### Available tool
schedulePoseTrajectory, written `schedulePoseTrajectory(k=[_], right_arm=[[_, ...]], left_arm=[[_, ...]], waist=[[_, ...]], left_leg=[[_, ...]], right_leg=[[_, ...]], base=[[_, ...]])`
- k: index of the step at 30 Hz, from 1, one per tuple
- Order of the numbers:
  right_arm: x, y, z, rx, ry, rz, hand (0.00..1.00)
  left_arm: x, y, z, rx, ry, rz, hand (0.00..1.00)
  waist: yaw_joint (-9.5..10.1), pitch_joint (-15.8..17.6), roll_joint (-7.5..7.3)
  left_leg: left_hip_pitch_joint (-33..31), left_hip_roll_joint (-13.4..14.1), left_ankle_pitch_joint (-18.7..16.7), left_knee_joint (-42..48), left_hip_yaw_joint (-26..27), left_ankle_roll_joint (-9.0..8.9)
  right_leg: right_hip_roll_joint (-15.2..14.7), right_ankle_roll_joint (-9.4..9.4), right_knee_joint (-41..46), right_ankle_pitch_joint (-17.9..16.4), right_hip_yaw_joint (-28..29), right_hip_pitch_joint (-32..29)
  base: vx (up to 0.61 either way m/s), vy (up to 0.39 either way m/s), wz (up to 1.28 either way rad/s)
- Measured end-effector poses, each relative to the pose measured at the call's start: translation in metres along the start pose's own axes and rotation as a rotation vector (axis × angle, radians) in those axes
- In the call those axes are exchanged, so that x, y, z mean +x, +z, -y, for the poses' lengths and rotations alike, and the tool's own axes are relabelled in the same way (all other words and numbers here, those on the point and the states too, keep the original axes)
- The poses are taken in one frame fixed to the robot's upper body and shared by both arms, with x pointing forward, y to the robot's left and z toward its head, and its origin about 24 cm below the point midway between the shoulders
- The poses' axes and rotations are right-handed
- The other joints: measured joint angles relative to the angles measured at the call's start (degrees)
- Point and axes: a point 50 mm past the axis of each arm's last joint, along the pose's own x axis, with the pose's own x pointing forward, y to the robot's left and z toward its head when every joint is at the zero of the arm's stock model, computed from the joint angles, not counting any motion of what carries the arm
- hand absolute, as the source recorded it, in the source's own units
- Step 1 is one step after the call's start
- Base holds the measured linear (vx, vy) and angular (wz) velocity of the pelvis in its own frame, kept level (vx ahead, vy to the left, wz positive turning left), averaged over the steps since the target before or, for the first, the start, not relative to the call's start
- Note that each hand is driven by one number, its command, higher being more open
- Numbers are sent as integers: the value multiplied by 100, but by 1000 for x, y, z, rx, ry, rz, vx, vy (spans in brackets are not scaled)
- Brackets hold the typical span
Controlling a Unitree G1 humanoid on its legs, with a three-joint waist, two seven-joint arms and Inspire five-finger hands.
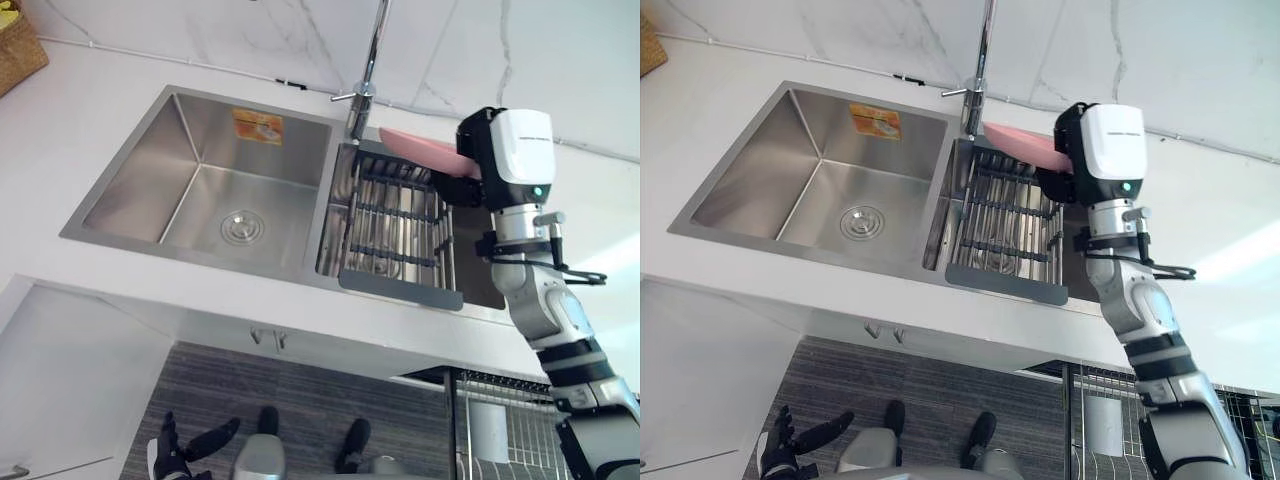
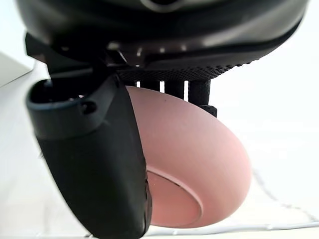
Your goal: Walk over to the sink, pick up the cup, carry it to the dishwasher, place the cup inside the dishwasher, then close the dishwasher door
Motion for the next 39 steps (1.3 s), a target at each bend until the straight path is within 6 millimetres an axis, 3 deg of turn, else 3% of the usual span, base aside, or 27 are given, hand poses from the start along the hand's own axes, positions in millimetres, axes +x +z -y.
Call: schedulePoseTrajectory(k=[4, 6, 8, 9, 10, 11, 12, 14, 15, 16, 17, 19, 20, 23, 24, 26, 29, 32, 37, 39], right_arm=[[-12, 14, -1, 80, -3, 32, 0], [-22, 7, 1, 69, 5, 4, 0], [-28, -3, 1, 48, 17, -45, 0], [-30, -5, -1, 50, 20, -64, 0], [-33, -7, -4, 55, 28, -83, 0], [-33, -6, -9, 69, 33, -99, 0], [-35, -7, -11, 68, 41, -100, 0], [-35, -10, -15, 59, 45, -90, 0], [-33, -9, -15, 59, 33, -72, 0], [-32, -8, -15, 52, 29, -60, 0], [-30, -5, -15, 50, 22, -37, 0], [-26, -2, -14, 45, 14, -5, 0], [-22, 0, -12, 33, 3, 15, 0], [-11, 1, -4, 10, 8, 44, 0], [-11, -1, -2, 3, 6, 42, 0], [-12, -13, 13, -27, -4, -13, 0], [-18, -30, 21, -60, 12, -100, 0], [-20, -34, 22, -69, 28, -121, 0], [-19, -41, 14, -77, 77, -151, 0], [-5, -48, 14, -107, 83, -170, 0]], left_arm=[[-11, -28, -4, -20, 31, -90, 100], [-11, -31, -3, 8, 14, -106, 100], [-8, -30, 2, 37, -21, -104, 100], [-7, -28, 3, 39, -30, -105, 100], [-6, -28, 3, 38, -28, -111, 100], [-5, -27, 4, 25, -22, -119, 100], [-5, -30, 4, 18, -16, -128, 100], [-9, -38, 1, -10, 16, -159, 100], [-9, -39, -2, -47, 52, -169, 100], [-9, -40, -2, -60, 60, -175, 100], [-9, -40, -3, -69, 68, -176, 100], [-5, -36, -6, -77, 79, -170, 100], [-1, -30, -6, -87, 81, -158, 100], [3, -25, -1, -150, 110, -171, 100], [2, -26, -2, -152, 115, -175, 100], [1, -31, -6, -122, 123, -193, 100], [-8, -46, 2, -125, 105, -250, 100], [-14, -54, 11, -135, 75, -271, 100], [-12, -49, 14, -133, 60, -225, 100], [-8, -41, 15, -175, 51, -206, 100]], waist=[[-75, -195, 169], [-282, -242, 251], [-353, -275, 314], [-405, -266, 320], [-457, -267, 331], [-326, -189, 441], [-334, -183, 482], [-351, -304, 643], [-327, -329, 708], [-300, -355, 740], [-229, -371, 726], [-185, -407, 630], [-192, -401, 517], [-68, -374, 491], [-82, -371, 487], [-183, -358, 492], [-216, -323, 519], [-270, -247, 598], [-345, -32, 744], [-354, 253, 736]], left_leg=[[-55, -47, -881, 1176, 2, 30], [-128, -13, -1153, 1625, 71, 95], [-136, -12, -1422, 1894, 227, 128], [-134, -36, -1506, 2036, 380, 203], [-95, -9, -1509, 2042, 561, 282], [123, 235, -1454, 1752, 1125, 347], [249, 292, -1429, 1592, 1398, 314], [396, 493, -1361, 1447, 2174, 289], [374, 651, -1348, 1468, 2499, 272], [351, 733, -1333, 1474, 2607, 249], [276, 880, -1246, 1520, 2837, 218], [66, 978, -1172, 1672, 2891, 216], [-51, 982, -1169, 1845, 2898, 209], [-145, 1115, -1047, 1952, 2473, 15], [-144, 1131, -1012, 1886, 2397, -45], [-103, 1167, -815, 1583, 2194, -360], [103, 1073, -576, 1110, 2130, -515], [17, 1000, -545, 1077, 2036, -505], [-339, 856, -299, 869, 1667, -388], [-666, 782, -88, 722, 1542, -334]], right_leg=[[135, 31, 2, 76, 1291, -102], [195, 57, 6, 179, 1576, -163], [274, 94, 53, 362, 2116, -336], [315, 52, 164, 491, 2328, -498], [425, -231, 120, 731, 2346, -586], [548, -759, 292, 767, 1702, -659], [477, -941, 894, 279, 956, -756], [35, -1162, 2442, -979, -807, -699], [-150, -1171, 2850, -1270, -1309, -499], [-213, -1130, 2920, -1380, -1464, -401], [-285, -953, 2836, -1500, -1547, -192], [-314, -658, 1995, -1273, -1409, 199], [-393, -499, 1304, -750, -1215, 482], [-66, -177, 568, -715, -932, 629], [-7, -150, 490, -709, -926, 643], [155, -114, 354, -703, -946, 658], [210, -108, 289, -707, -918, 672], [183, -54, 179, -707, -932, 665], [133, -52, 193, -651, -1209, 406], [114, -91, 197, -558, -1311, 80]], base=[[37, 73, -136], [-11, 81, -107], [-64, 131, -139], [-96, 172, -177], [-160, 130, -205], [-188, 88, -179], [-181, 73, -170], [-142, 93, -147], [-129, 43, -144], [-114, -29, -142], [-74, -109, -135], [-57, -184, -104], [-48, -217, -48], [-79, -328, -74], [-62, -266, -40], [-53, -197, -1], [-70, -77, -4], [-92, 0, 6], [-91, 45, 32], [-61, 41, 24]])
